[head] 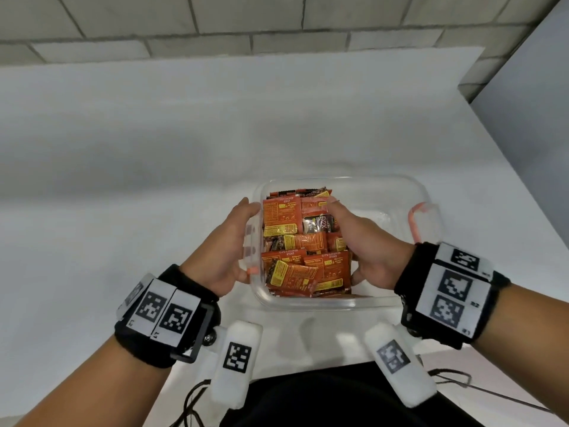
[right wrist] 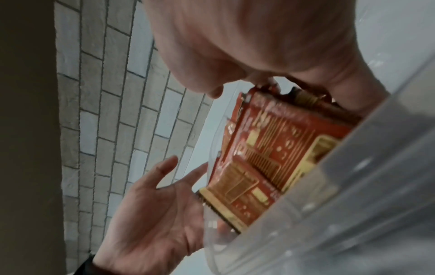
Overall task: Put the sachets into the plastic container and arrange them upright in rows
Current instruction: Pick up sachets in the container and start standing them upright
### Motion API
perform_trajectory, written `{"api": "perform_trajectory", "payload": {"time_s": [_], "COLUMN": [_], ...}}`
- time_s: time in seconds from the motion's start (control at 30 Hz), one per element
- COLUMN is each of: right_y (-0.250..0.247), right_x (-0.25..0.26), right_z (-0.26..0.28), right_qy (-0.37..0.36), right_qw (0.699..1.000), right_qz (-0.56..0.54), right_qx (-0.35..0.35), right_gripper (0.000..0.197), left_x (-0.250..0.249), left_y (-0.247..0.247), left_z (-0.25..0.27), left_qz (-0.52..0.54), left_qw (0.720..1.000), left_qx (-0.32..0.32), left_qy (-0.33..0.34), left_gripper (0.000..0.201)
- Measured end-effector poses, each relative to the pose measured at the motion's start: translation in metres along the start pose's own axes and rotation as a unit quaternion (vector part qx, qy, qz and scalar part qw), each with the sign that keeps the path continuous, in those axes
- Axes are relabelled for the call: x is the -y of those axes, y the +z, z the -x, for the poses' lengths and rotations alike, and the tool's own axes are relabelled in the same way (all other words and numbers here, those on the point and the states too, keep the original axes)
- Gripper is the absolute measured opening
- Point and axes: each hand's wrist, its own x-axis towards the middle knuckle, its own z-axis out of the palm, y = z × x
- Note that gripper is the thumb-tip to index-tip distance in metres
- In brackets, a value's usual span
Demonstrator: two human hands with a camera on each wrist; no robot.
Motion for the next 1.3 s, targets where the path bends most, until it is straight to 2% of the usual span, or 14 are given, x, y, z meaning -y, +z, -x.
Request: {"api": "perform_trajectory", "payload": {"time_s": [0.07,0.13,0.23,0.33,0.43,0.5,0.57,0.63,0.73,0.83,0.9,1.0,1.13,1.3], "right_y": [0.008,0.01,0.006,-0.006,-0.017,-0.019,-0.014,-0.004,0.009,0.017,0.021,0.025,0.026,0.025], "right_x": [-0.002,-0.002,0.0,0.005,0.016,0.023,0.025,0.021,0.015,0.009,0.007,0.005,0.002,0.0], "right_z": [-0.007,-0.012,-0.004,0.004,0.015,0.025,0.032,0.032,0.023,0.018,0.017,0.014,0.011,0.009], "right_qy": [-0.008,-0.009,-0.008,0.003,-0.077,-0.172,-0.236,-0.259,-0.247,-0.261,-0.281,-0.307,-0.306,-0.322], "right_qw": [1.0,1.0,1.0,0.999,0.983,0.945,0.891,0.839,0.794,0.734,0.712,0.706,0.739,0.744], "right_qz": [0.011,0.01,0.007,0.051,0.153,0.257,0.381,0.478,0.555,0.626,0.643,0.638,0.6,0.584], "right_qx": [0.0,-0.001,0.013,0.02,-0.07,-0.101,-0.066,-0.02,-0.007,-0.033,-0.04,-0.024,0.03,0.043], "right_gripper": [0.073,0.076,0.063,0.068,0.071,0.063,0.058,0.063,0.071,0.063,0.05,0.042,0.048,0.047], "left_x": [0.002,0.004,0.004,0.004,0.002,0.001,0.002,0.003,0.003,0.002,0.002,0.001,0.001,0.002], "left_y": [0.003,0.006,0.01,0.007,0.002,0.0,-0.001,0.0,0.0,0.0,0.001,0.003,0.005,0.005], "left_z": [-0.001,-0.001,0.004,0.001,0.001,0.002,0.001,0.003,0.003,0.004,0.005,0.006,0.008,0.01], "left_qz": [-0.015,-0.019,-0.006,0.003,0.019,0.033,0.035,0.034,0.033,0.029,0.026,0.02,0.021,0.02], "left_qw": [1.0,1.0,1.0,1.0,1.0,0.999,0.999,0.999,0.999,0.999,0.999,0.999,0.999,0.999], "left_qx": [0.004,0.003,-0.01,-0.008,-0.015,-0.019,-0.018,-0.013,-0.015,-0.018,-0.016,-0.015,-0.02,-0.019], "left_qy": [-0.003,0.008,0.018,0.02,0.018,0.018,0.02,0.023,0.026,0.029,0.032,0.035,0.038,0.043], "left_gripper": [0.088,0.079,0.028,0.045,0.05,0.046,0.045,0.046,0.046,0.044,0.04,0.035,0.032,0.037]}}
